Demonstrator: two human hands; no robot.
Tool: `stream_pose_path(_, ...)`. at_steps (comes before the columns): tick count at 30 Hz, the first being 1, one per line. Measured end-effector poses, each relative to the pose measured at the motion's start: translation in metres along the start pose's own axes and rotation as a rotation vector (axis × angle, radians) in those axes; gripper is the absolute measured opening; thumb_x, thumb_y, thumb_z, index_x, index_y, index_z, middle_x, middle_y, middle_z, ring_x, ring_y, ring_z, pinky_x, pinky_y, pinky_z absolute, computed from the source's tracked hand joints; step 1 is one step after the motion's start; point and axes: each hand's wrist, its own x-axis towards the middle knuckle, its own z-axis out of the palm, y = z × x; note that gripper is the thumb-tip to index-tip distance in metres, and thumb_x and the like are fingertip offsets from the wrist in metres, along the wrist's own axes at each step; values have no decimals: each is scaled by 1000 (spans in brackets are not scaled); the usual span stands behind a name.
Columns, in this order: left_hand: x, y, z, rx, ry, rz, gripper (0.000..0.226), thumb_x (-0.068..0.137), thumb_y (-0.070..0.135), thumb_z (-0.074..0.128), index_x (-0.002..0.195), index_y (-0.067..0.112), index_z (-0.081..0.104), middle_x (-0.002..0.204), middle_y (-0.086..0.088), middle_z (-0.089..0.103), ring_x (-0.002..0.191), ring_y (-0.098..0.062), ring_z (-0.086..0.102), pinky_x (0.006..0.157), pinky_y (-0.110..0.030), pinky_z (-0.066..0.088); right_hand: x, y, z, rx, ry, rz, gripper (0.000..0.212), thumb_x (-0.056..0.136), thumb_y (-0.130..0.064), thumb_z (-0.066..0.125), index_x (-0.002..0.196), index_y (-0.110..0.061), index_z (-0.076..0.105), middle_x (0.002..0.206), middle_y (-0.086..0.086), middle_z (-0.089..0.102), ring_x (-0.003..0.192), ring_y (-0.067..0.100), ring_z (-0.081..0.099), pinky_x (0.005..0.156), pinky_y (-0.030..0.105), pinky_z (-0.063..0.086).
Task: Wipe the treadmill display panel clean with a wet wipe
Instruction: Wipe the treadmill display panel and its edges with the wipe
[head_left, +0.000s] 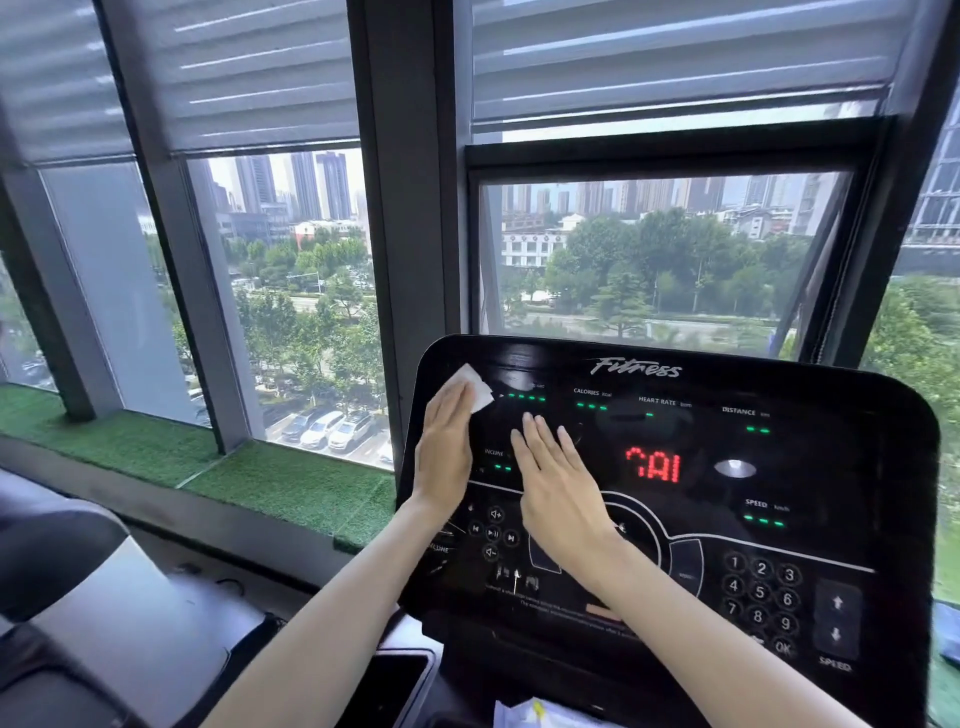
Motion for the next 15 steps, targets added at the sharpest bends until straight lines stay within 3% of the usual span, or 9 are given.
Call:
stream_pose_path(2,3,4,1,-90,37,-177,52,97,-2,41,145,13,32,151,1,31,141,-12,24,114,-28,26,2,0,4,-20,7,12,66,62,-2,68,126,6,53,135,25,48,128,34,45,107,48,34)
stream_pose_path(3,1,9,4,-117,4,-154,55,97,-2,38,147,18,28,153,3,28,141,-10,23,114,-27,24,2,2,7,-34,7,24,67,62,-2,68,127,7,52,135,26,47,128,35,45,107,49,33)
stream_pose_path(5,-6,17,5,-87,-92,54,71,91,-12,39,149,24,21,155,5,21,141,-6,20,113,-22,20,0,3,12,-58,-21,47,73,61,-3,71,129,8,49,137,27,44,130,35,42,108,49,32)
stream_pose_path(6,-5,12,5,-84,-96,101,77,86,-17,40,149,23,19,156,6,18,141,-6,18,113,-22,19,-1,4,14,-86,-42,41,76,64,-6,70,133,8,42,142,27,38,133,36,37,111,48,28)
stream_pose_path(9,11,-2,4,-98,34,-142,73,85,-20,39,147,15,24,153,8,16,141,-7,15,115,-29,25,-6,5,17,-239,-92,-44,78,87,-16,48,142,7,-2,152,26,-3,143,36,1,116,47,-2)
stream_pose_path(10,13,2,3,-91,39,-141,72,85,-21,39,147,15,26,151,9,15,141,-7,15,114,-29,26,-6,5,17,-251,-95,-44,76,89,-17,43,140,7,-8,152,26,-8,143,36,-4,115,47,-6)
stream_pose_path(13,8,7,-4,-31,-127,197,77,82,-22,41,147,17,28,152,9,17,140,-9,19,108,-21,26,-5,5,13,-283,-83,-51,73,92,-19,39,138,8,-12,150,26,-12,143,36,-6,114,47,-9)
stream_pose_path(14,11,1,-7,-39,-133,215,76,83,-21,41,146,19,29,152,10,18,140,-7,19,109,-22,24,-5,5,12,-280,-88,-59,73,93,-19,37,137,8,-14,148,26,-17,142,36,-7,114,48,-11)
stream_pose_path(15,16,-8,-8,-61,-101,120,72,86,-19,40,146,20,29,152,11,20,139,-5,19,112,-25,24,-5,6,11,-273,-98,-65,73,94,-19,35,136,9,-17,147,25,-20,142,37,-10,113,48,-12)
